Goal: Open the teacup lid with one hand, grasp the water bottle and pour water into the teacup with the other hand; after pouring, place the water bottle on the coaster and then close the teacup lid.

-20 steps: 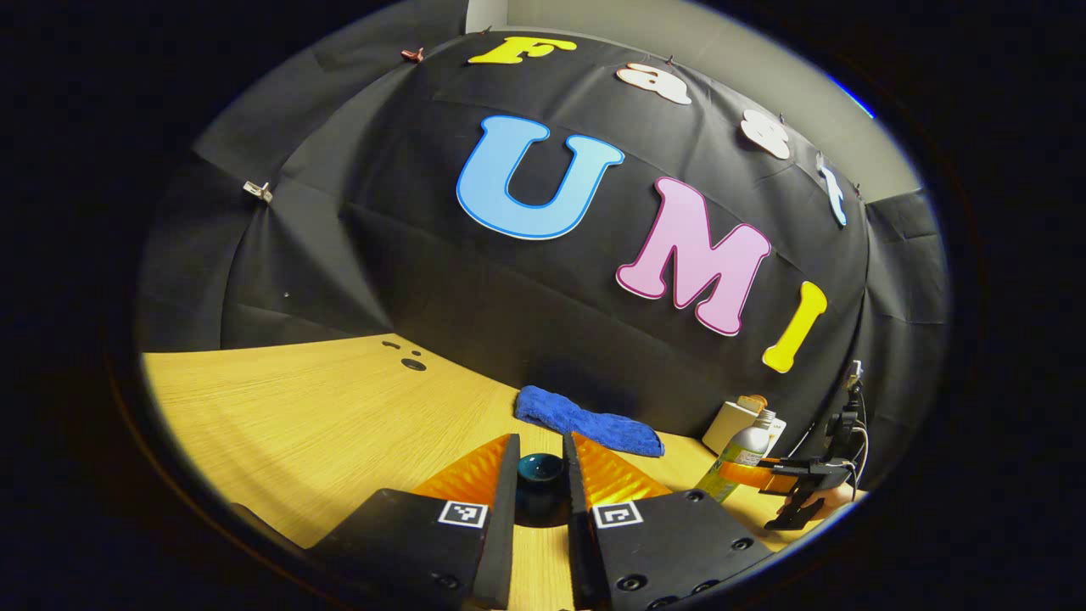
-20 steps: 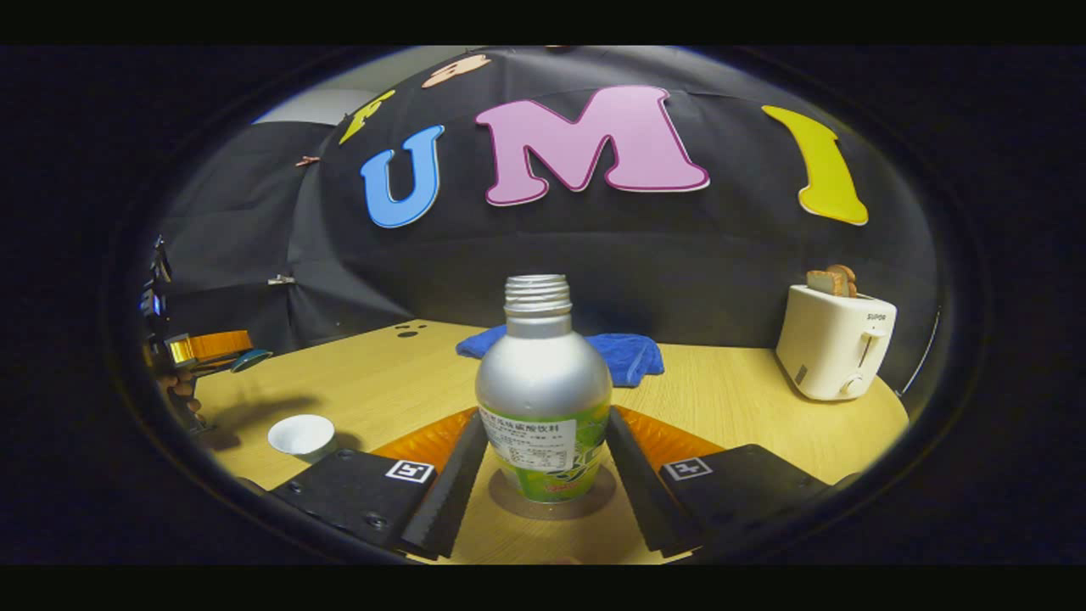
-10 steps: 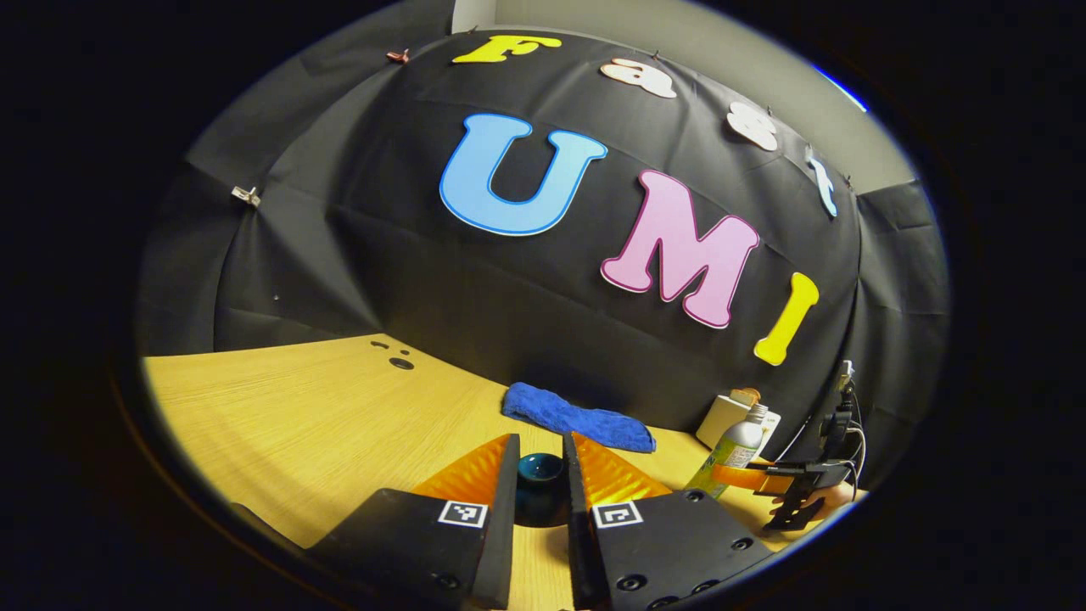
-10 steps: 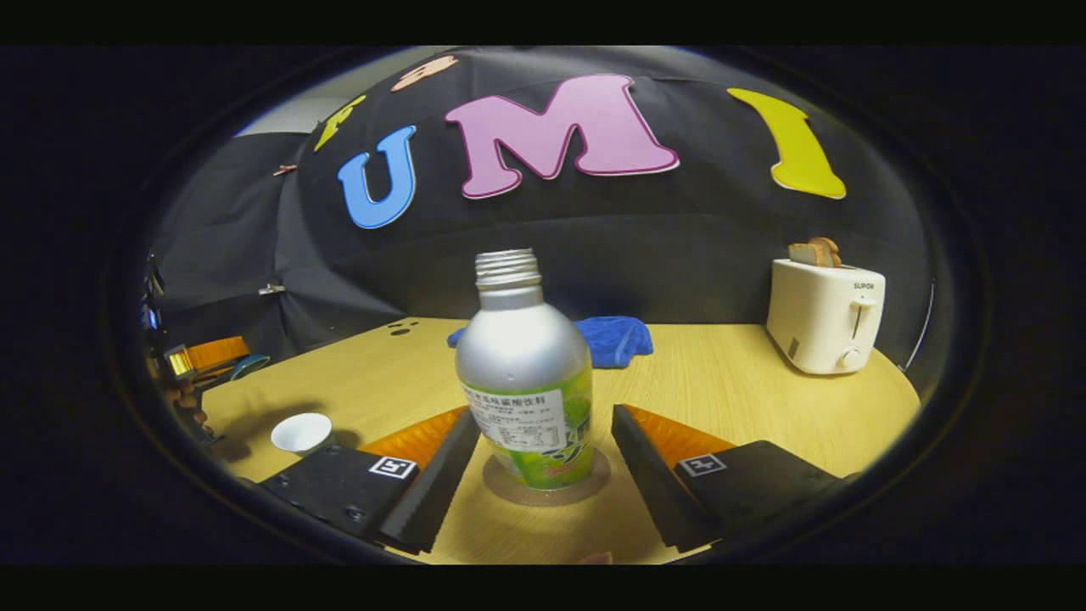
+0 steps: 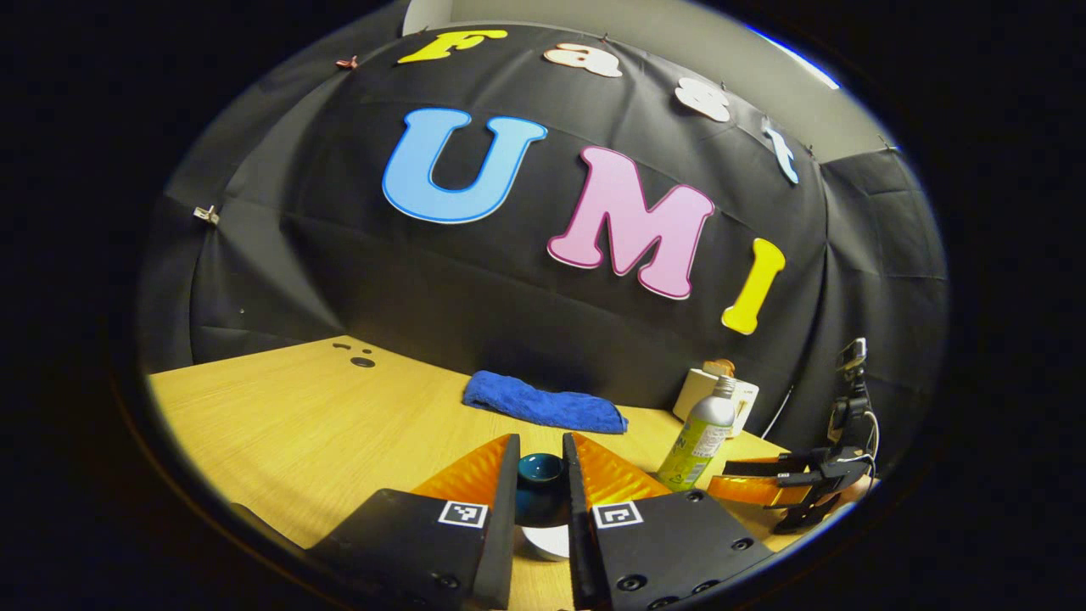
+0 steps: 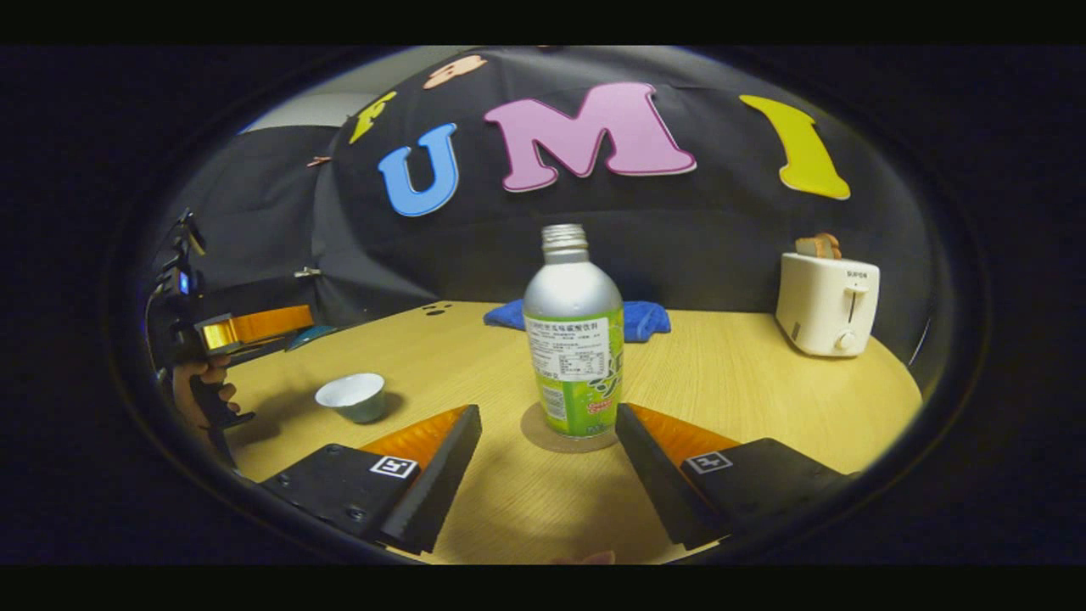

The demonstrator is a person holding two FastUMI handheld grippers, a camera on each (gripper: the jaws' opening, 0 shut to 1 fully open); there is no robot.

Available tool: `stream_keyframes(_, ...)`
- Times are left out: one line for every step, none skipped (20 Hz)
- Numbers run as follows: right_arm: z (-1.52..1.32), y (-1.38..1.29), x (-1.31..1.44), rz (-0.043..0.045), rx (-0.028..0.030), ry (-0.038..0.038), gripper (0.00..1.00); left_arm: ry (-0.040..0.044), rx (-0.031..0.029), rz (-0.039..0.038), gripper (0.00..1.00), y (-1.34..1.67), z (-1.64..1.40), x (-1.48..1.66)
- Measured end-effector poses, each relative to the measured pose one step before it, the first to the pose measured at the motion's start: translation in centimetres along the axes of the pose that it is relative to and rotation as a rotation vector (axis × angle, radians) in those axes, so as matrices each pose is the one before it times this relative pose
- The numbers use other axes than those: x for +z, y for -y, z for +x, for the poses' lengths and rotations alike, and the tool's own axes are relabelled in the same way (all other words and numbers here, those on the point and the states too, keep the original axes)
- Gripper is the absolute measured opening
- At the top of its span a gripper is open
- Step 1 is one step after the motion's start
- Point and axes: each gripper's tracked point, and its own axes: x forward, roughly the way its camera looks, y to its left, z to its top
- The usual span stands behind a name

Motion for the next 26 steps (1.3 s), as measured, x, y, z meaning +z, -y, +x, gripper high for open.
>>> stream_keyframes(-0.506, -0.054, -0.018, -0.02208, -0.00584, 0.01762, 0.98, -0.02239, -0.00894, 0.00474, 0.31, 0.284, 0.014, -0.816)
stream_keyframes(-0.565, 0.05, -0.071, -0.01763, -0.00723, 0.01462, 0.98, -0.02286, -0.00609, 0.00577, 0.31, 0.237, 0.025, -0.85)
stream_keyframes(-0.627, 0.002, 0.548, -0.01294, -0.01039, 0.03643, 0.98, -0.02069, -0.00258, 0.00651, 0.31, 0.314, 0.094, -0.637)
stream_keyframes(-0.453, 0.16, 0.422, -0.01411, -0.00893, 0.02941, 0.98, -0.01552, -0.00714, 0.01236, 0.31, 0.425, 0.113, -0.576)
stream_keyframes(-0.703, 0.048, 0.662, -0.01301, -0.01239, 0.04145, 0.98, -0.01066, -0.00628, 0.02006, 0.31, 0.561, 0.08, -0.267)
stream_keyframes(-0.477, 0.166, 0.512, -0.00934, -0.01451, 0.03868, 0.98, -0.00691, -0.0022, 0.02353, 0.31, 0.374, 0.245, -0.253)
stream_keyframes(-0.48, 0.232, 0.546, -0.00209, -0.01501, 0.03947, 0.98, -0.00478, 0.0018, 0.02369, 0.31, 0.396, 0.214, -0.159)
stream_keyframes(-0.287, 0.259, 0.281, 0.01357, -0.01257, 0.0251, 0.98, -0.00488, 0.00911, 0.02057, 0.31, 0.134, 0.232, -0.219)
stream_keyframes(-0.077, 0.377, -0.643, 0.03289, -0.00466, -0.01391, 0.98, -0.00557, 0.00832, 0.01649, 0.31, 0.235, 0.283, -0.218)
stream_keyframes(-0.123, 0.14, -0.007, 0.01474, -0.01425, 0.004, 0.98, -0.00671, 0.00563, 0.01, 0.3, 0.198, 0.252, -0.293)
stream_keyframes(-0.16, 0.767, 0.316, -0.01786, -0.02355, 0.00102, 0.98, -0.00868, -0.00023, 0.00589, 0.31, 0.314, 0.305, -0.274)
stream_keyframes(0.098, 0.146, -0.047, 0.00873, -0.00485, 0.00176, 0.97, -0.00985, 0.00396, 0.00538, 0.31, 0.224, 0.226, -0.396)
stream_keyframes(-0.079, -0.303, 0.096, -0.0046, 0.00257, 0.00017, 0.98, -0.01016, 0.00961, 0.00735, 0.31, -0.022, 0.111, -0.291)
stream_keyframes(0.077, -0.215, -0.031, 0.00239, 0.00479, -0.00091, 0.98, -0.01082, 0.01282, 0.00809, 0.31, -0.159, 0.105, -0.43)
stream_keyframes(-0.037, -0.028, 0.01, -0.00153, 0.00135, 0.00049, 0.99, -0.01036, 0.00887, 0.00657, 0.31, -0.114, 0.098, -0.31)
stream_keyframes(-0.029, 0.022, 0.033, 0.00149, 0.00056, -0.00052, 0.99, -0.00687, 0.00357, 0.00542, 0.34, 0.085, 0.117, -0.331)
stream_keyframes(0.018, -0.084, -0.045, -0.00045, 0.00531, 0.00056, 0.99, -0.00457, 0.00363, 0.00615, 0.31, 0.006, 0.074, -0.106)
stream_keyframes(0.033, -0.185, 0.042, -0.00006, 0.00753, -0.00066, 0.99, -0.0012, 0.00592, 0.00813, 0.31, -0.086, 0.055, -0.106)
stream_keyframes(-0.075, -0.03, -0.057, 0.00019, 0.00302, 0.00027, 0.99, 0.0001, 0.00521, 0.00575, 0.31, -0.067, 0.111, 0.028)
stream_keyframes(0.051, 0.037, 0.034, 0.00009, 0.00028, -0.0001, 0.99, 0.00112, -0.00208, 0.00249, 0.31, 0.074, 0.096, -0.065)
stream_keyframes(-0.013, -0.003, -0.003, 0.00032, 0.00117, 0.00038, 0.99, 0.00073, -0.00229, 0.00013, 0.31, 0.09, 0.12, 0.057)
stream_keyframes(0.077, -0.083, -0.071, -0.00024, 0.00271, 0.00055, 0.99, -0.00263, 0.00041, 0.00049, 0.31, -0.04, 0.173, -0.137)
stream_keyframes(-0.067, -0.042, 0.031, 0.0004, 0.00224, -0.00024, 0.99, -0.00468, 0.00094, 0.00123, 0.31, 0.004, 0.111, -0.099)
stream_keyframes(0.045, -0.011, -0.013, -0.00057, 0.00169, 0.00006, 0.99, 0.00132, 0.00293, 0.00365, 0.31, -0.041, 0.049, -0.024)
stream_keyframes(-0.086, -0.037, 0.026, 0.00023, 0.00136, 0.00008, 0.98, 0.00302, 0.00181, 0.00236, 0.31, -0.005, 0.01, 0.08)
stream_keyframes(0.019, -0.058, -0.043, 0.00027, 0.00093, -0.00002, 0.99, 0.0, 0.00161, 0.00252, 0.34, -0.031, 0.037, -0.062)
